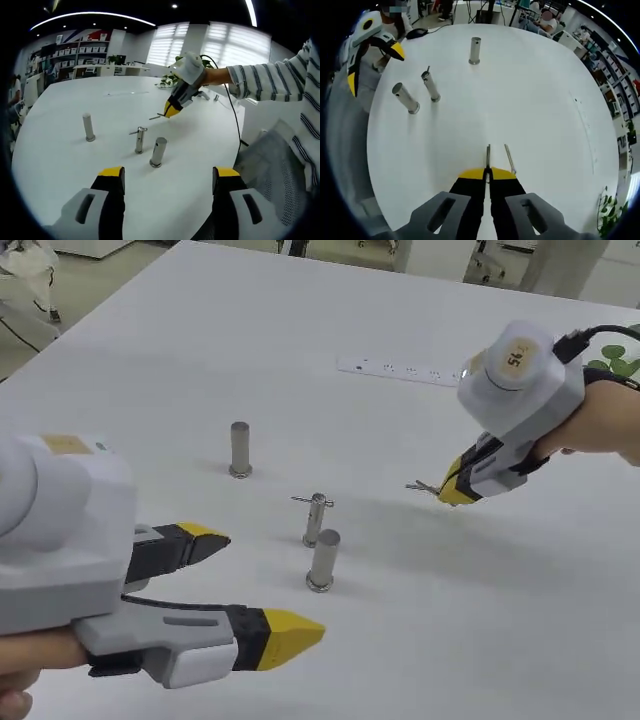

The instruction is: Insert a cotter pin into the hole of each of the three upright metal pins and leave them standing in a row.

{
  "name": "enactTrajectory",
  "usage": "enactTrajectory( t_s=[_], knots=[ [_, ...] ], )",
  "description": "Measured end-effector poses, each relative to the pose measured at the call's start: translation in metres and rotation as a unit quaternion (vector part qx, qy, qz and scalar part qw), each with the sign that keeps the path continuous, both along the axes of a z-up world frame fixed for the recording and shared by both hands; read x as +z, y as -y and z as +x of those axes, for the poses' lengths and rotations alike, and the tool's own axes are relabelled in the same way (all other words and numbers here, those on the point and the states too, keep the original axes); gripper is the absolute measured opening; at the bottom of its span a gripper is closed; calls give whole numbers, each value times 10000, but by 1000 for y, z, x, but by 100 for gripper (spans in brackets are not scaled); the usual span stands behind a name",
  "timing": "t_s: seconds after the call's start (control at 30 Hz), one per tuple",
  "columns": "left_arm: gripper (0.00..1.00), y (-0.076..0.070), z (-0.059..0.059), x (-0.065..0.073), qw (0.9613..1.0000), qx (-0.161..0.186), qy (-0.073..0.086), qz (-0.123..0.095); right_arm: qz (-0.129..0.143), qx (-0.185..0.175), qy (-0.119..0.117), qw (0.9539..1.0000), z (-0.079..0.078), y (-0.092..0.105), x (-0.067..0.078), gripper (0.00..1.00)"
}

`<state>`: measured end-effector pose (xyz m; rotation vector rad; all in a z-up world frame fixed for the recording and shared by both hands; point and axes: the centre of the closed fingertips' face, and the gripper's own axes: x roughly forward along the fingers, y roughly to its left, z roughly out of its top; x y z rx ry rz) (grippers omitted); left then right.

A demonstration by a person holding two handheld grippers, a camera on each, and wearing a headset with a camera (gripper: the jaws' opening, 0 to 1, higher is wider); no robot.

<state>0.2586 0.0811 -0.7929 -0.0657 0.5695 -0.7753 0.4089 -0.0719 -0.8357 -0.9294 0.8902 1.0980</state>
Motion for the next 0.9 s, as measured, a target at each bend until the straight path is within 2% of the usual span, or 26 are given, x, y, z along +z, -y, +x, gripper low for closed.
enactTrajectory(
  t_s=[0.07,0.2,0.47,0.6,0.7,0.8,0.9],
  knots=[
    [69,1,0,3,10000,4,-26,-80,54,30,53,10000,-2,1,5,3],
    [68,0,2,4,10000,-9,7,31,209,47,132,9997,-8,1,16,3],
    [66,0,7,9,10000,-6,0,47,465,88,284,9985,-22,-1,25,3],
    [66,-1,10,11,9999,111,-94,-74,600,77,382,9974,-28,-2,30,3],
    [64,-2,12,14,9998,144,-85,-115,635,86,458,9969,-30,-2,31,3],
    [62,-4,19,20,9989,321,-72,-329,725,101,516,9960,-35,-3,33,3],
    [58,-5,23,26,9984,360,-52,-433,841,51,586,9947,-39,-3,35,3]
  ],
)
